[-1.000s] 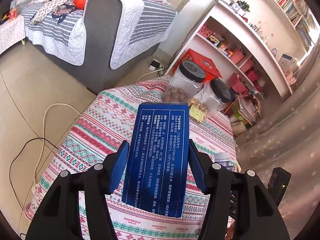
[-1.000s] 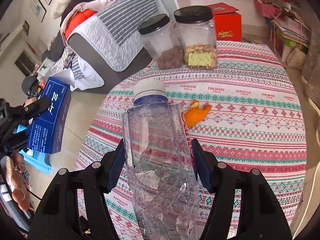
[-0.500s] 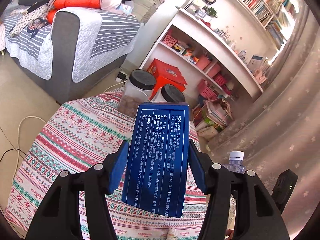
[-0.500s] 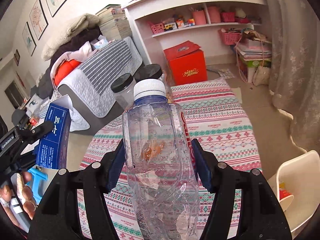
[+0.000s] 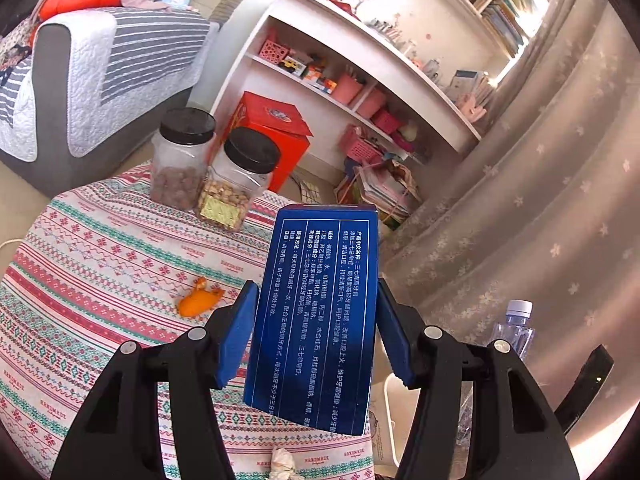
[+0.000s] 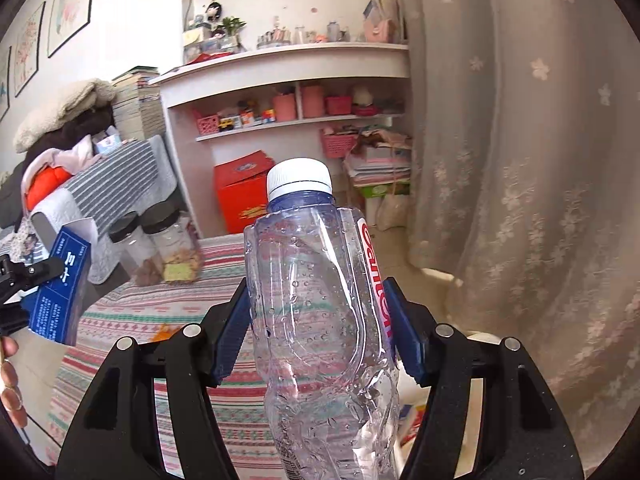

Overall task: Collect trash
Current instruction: 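Lower the blue carton and plastic bottle into the white bin, opening both grippers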

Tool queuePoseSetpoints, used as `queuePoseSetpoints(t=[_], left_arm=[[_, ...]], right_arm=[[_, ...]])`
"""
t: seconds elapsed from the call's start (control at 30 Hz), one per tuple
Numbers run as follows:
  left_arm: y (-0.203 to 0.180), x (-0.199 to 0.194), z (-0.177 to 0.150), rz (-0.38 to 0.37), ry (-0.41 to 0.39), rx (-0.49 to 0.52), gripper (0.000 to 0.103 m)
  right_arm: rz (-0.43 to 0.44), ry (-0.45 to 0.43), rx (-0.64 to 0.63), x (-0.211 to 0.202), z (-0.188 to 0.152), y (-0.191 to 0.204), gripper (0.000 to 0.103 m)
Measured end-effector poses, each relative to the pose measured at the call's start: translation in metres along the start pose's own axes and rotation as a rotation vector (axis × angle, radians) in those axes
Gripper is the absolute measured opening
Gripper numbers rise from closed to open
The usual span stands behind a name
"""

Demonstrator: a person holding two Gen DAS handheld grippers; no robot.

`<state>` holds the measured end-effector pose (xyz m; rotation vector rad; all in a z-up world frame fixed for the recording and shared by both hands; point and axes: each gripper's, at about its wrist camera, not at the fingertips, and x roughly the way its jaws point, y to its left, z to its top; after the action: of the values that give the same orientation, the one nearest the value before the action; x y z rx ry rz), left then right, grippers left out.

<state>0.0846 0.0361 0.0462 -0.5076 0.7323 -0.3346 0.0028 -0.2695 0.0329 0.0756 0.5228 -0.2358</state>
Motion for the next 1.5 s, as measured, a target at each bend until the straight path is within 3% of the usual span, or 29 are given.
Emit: queuePoseSetpoints(t=[0.27, 0.4, 0.5, 0.8, 1.1, 1.3, 1.4, 1.5], left_arm=[[-0.055, 0.042, -0.029, -0.056, 0.092, 0.087, 0.057], [-0.090, 0.063, -0.048, -0.093, 0.134, 0.136, 0.057], [-0.117, 0.078, -0.063, -0.120, 0.164, 0.177, 0.057], [-0.181, 0.118, -0.109, -0.200, 0.246, 0.248, 0.057], [-0.224, 0.144, -0.145, -0.253, 0.306, 0.305, 0.057], [-0.236, 0.166, -0.168, -0.284, 0.397, 0.339, 0.060], [-0.231, 0.180, -0.178, -0.270, 0.485, 0.343, 0.069], [-0.216, 0.182, -0.171, -0.246, 0.516, 0.314, 0.070]], right_arm=[[-0.218, 0.031, 0.028, 0.000, -0.014, -0.079, 0.063], [-0.328, -0.049, 0.056, -0.020, -0.016, -0.102, 0.096], [-0.368, -0.092, 0.081, -0.033, -0.014, -0.123, 0.096], [-0.418, -0.096, 0.185, -0.050, -0.019, -0.176, 0.096], [-0.437, -0.098, 0.221, -0.055, -0.024, -0.195, 0.096], [-0.444, -0.108, 0.230, -0.057, -0.023, -0.198, 0.096], [-0.420, -0.105, 0.231, -0.056, -0.021, -0.194, 0.096], [-0.388, -0.106, 0.211, -0.054, -0.017, -0.184, 0.096]])
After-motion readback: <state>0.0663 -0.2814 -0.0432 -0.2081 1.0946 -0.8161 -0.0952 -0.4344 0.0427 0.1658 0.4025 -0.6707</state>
